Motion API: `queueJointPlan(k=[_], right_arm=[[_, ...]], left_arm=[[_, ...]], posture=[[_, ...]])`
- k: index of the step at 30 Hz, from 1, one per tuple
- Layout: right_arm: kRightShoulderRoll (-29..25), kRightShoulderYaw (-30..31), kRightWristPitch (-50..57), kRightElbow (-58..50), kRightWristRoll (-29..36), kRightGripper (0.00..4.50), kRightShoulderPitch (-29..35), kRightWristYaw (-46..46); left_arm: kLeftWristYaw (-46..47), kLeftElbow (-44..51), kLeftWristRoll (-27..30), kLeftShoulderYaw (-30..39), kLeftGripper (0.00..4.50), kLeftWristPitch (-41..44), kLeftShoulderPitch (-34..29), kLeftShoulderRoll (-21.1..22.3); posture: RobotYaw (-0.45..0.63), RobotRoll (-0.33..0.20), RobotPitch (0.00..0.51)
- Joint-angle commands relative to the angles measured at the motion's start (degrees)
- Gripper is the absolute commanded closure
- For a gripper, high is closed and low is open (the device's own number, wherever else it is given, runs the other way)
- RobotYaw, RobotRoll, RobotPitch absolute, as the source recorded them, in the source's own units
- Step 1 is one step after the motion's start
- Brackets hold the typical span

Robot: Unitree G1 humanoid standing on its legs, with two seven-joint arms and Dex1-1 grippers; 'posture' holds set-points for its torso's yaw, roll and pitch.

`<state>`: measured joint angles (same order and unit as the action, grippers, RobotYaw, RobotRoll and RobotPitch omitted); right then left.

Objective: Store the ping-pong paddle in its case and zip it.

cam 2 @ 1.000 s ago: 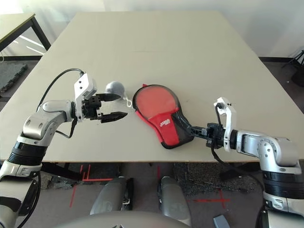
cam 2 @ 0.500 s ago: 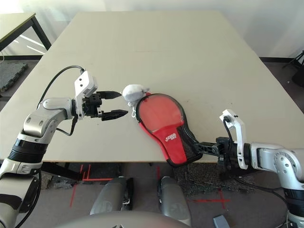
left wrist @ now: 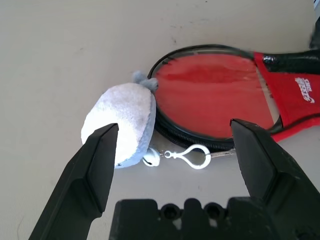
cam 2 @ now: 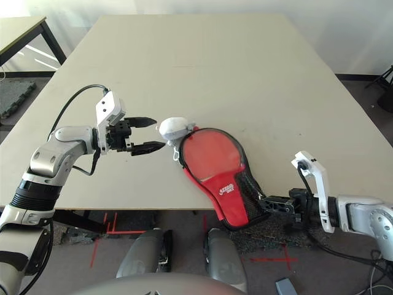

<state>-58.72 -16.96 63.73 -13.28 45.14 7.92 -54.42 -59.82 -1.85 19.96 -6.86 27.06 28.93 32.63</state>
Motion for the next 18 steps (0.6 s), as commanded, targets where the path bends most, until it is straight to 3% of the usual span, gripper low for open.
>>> queueJointPlan(k=[1, 4, 5, 9, 18], right_arm=[[-2.6, -1.4, -5.3, 5.6, -3.7, 1.38, -3.7, -1.5], [-1.2, 0.2, -11.6, 10.1, -6.7, 0.21, -11.5, -0.9], [0.2, 1.3, -13.2, 10.6, -7.5, 0.06, -14.6, -0.2], [7.7, 11.5, -18.2, 8.8, -13.0, 0.06, -24.2, 1.8], [17.6, 23.5, -28.3, 12.6, -22.9, 0.06, -30.1, 1.2]], left_arm=[[-0.4, -1.1, -0.7, 0.1, 0.00, -0.8, 0.9, 0.5], [-0.3, -1.4, -0.6, 0.2, 0.00, -0.9, 1.0, 0.6], [-0.3, -1.4, -0.6, 0.2, 0.00, -1.0, 0.9, 0.6], [0.0, -1.1, -0.5, 0.2, 0.00, -1.2, 0.5, 0.4], [0.6, -0.6, -0.1, 0.6, 0.00, -0.6, 0.0, 0.5]], posture=[[0.10, 0.000, 0.077], [0.11, 0.000, 0.076], [0.11, 0.000, 0.076], [0.12, 0.000, 0.075], [0.14, 0.000, 0.073]])
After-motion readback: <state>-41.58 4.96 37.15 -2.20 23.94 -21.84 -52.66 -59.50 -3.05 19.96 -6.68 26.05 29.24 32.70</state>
